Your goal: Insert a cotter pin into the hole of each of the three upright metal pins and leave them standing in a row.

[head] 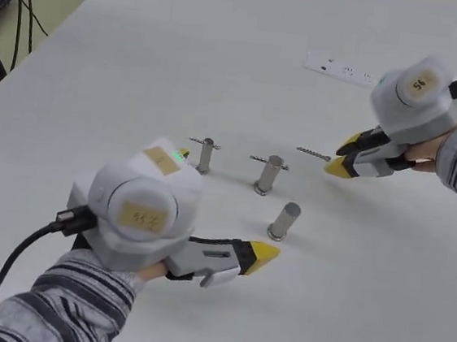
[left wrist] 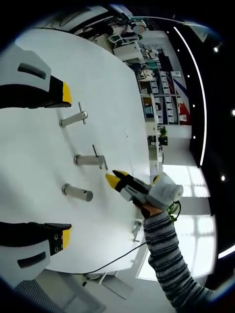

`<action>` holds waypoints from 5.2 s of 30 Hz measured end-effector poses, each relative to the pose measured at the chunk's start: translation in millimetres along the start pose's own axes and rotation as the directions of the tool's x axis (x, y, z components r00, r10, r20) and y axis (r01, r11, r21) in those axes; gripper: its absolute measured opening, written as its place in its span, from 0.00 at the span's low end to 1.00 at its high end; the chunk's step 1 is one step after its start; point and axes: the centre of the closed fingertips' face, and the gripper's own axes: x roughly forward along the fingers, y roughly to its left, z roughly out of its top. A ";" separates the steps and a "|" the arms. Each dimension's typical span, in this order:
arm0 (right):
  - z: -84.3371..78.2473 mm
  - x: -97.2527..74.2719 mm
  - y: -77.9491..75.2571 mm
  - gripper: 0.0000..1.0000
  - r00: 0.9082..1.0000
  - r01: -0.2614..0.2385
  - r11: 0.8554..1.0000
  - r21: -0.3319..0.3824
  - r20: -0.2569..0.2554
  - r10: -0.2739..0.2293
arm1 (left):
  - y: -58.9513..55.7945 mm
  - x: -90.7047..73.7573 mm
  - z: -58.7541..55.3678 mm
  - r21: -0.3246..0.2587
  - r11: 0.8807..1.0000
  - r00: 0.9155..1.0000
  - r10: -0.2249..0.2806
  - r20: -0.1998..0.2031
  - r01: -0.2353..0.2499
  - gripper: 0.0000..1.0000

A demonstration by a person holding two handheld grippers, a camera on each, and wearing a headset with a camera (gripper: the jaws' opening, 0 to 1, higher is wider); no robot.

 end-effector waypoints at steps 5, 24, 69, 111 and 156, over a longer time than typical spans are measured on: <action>-1.7 12.3 -8.6 0.16 1.000 -0.013 1.000 -0.003 -0.011 0.013 | 1.2 0.1 -2.0 -0.003 1.000 1.000 0.002 -0.005 -0.002 0.97; -5.7 21.5 -12.0 0.02 0.997 -0.035 0.999 0.008 -0.062 0.035 | -1.9 1.0 -3.2 -0.006 1.000 1.000 -0.015 -0.010 0.015 0.94; -12.6 -55.4 56.8 0.00 0.996 0.074 0.989 -0.126 0.049 -0.069 | -25.8 1.7 4.9 0.014 0.994 0.994 -0.104 -0.033 0.105 0.72; 20.0 -78.3 164.8 0.00 0.969 0.034 0.896 -0.443 0.234 0.079 | -66.4 -3.4 23.5 -0.326 0.910 0.964 -0.263 0.026 0.257 0.29; 24.6 -80.1 195.2 0.00 0.957 -0.043 0.886 -0.462 0.234 0.169 | -84.3 -12.8 19.2 -0.236 0.901 0.929 -0.370 0.022 0.365 0.00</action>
